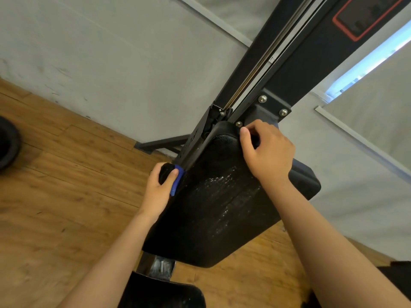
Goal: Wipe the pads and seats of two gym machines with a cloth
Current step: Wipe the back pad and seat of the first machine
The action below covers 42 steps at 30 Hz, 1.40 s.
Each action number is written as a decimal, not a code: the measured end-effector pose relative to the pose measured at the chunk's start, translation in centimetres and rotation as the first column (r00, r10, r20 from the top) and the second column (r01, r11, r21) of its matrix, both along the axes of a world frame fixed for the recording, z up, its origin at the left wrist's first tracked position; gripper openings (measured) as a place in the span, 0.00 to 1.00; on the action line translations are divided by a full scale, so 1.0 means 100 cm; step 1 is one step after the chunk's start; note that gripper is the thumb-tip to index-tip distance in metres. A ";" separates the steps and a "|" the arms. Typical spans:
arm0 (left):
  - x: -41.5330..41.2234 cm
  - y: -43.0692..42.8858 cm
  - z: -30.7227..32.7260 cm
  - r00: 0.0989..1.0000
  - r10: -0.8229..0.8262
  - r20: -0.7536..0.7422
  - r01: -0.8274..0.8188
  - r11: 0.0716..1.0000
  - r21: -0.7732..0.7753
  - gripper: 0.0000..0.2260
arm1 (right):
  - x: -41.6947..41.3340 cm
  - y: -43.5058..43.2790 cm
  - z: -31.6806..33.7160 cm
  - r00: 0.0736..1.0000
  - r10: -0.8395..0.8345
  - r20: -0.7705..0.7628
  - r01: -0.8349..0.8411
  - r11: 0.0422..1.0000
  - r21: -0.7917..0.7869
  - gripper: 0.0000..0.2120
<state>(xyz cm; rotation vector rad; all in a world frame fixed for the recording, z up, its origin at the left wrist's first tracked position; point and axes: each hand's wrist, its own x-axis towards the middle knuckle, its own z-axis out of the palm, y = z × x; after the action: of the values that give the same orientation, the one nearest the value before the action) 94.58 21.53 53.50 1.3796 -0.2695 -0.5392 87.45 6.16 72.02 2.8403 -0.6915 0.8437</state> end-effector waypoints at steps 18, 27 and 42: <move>-0.003 -0.003 -0.030 0.994 0.029 -0.103 -0.030 1.000 -0.005 0.05 | -0.002 0.004 0.000 1.000 -0.006 -0.006 0.006 1.000 -0.030 0.21; -0.014 0.007 -0.045 0.991 0.029 -0.134 -0.029 1.000 0.000 0.06 | -0.001 0.001 0.000 1.000 -0.016 -0.024 0.014 0.998 -0.055 0.20; -0.003 0.016 -0.054 0.955 -0.088 -0.282 0.052 0.990 -0.130 0.07 | -0.002 -0.001 -0.005 1.000 0.024 -0.011 -0.025 0.994 -0.108 0.19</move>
<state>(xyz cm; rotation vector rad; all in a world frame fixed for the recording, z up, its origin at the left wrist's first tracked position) 94.28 23.16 48.13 1.1600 -0.1130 -0.7619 87.22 6.10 71.56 2.7601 -0.5915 0.8430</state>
